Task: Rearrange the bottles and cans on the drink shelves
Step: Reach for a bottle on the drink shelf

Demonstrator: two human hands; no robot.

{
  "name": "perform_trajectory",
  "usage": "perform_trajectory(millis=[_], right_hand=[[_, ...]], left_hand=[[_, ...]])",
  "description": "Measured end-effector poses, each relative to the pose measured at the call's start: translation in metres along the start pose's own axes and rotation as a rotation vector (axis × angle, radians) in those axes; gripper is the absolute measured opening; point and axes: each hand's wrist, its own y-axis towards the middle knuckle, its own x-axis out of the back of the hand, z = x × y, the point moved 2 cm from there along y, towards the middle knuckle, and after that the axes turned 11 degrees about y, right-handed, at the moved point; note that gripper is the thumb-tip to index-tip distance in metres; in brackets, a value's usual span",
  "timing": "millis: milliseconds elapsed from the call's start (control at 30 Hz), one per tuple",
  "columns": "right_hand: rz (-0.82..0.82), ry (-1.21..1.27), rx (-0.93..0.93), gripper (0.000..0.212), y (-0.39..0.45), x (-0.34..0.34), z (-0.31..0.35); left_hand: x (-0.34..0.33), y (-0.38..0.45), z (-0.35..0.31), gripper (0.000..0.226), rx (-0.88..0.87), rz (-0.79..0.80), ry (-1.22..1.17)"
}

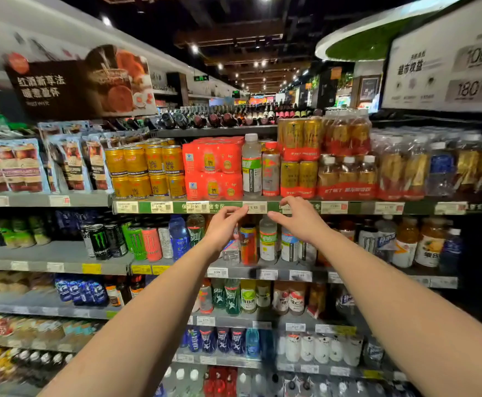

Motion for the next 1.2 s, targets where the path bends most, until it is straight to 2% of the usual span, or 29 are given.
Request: perform_trajectory(millis=[300, 400, 567, 733, 867, 1033, 1100, 1200], right_hand=[[-0.296, 0.196, 0.032, 0.056, 0.079, -0.041, -0.009], [-0.348, 0.212, 0.031, 0.058, 0.108, -0.054, -0.003], [-0.419, 0.22, 0.011, 0.065, 0.154, -0.06, 0.02], [-0.541, 0.272, 0.002, 0.071, 0.189, -0.066, 0.033], [-0.575, 0.244, -0.005, 0.082, 0.206, -0.068, 0.039], [-0.588, 0.244, -0.078, 0.096, 0.225, -0.065, 0.043], [-0.579, 0.227, -0.116, 0.095, 0.232, -0.063, 0.045], [-0.599, 0.224, -0.133, 0.081, 0.235, -0.061, 0.046]], left_hand=[[-0.002, 0.074, 0.015, 0.023, -0.034, -0.041, -0.23], [0.013, 0.097, 0.019, 0.028, -0.035, -0.058, -0.197], [0.049, 0.137, 0.024, 0.012, -0.068, -0.028, -0.163], [0.066, 0.172, 0.03, 0.022, -0.122, 0.047, -0.165], [0.06, 0.187, 0.034, 0.025, -0.146, 0.116, -0.218], [0.059, 0.197, 0.028, 0.015, -0.131, 0.183, -0.351], [0.057, 0.2, 0.027, 0.015, -0.151, 0.207, -0.366], [0.054, 0.203, 0.025, 0.016, -0.164, 0.231, -0.379]])
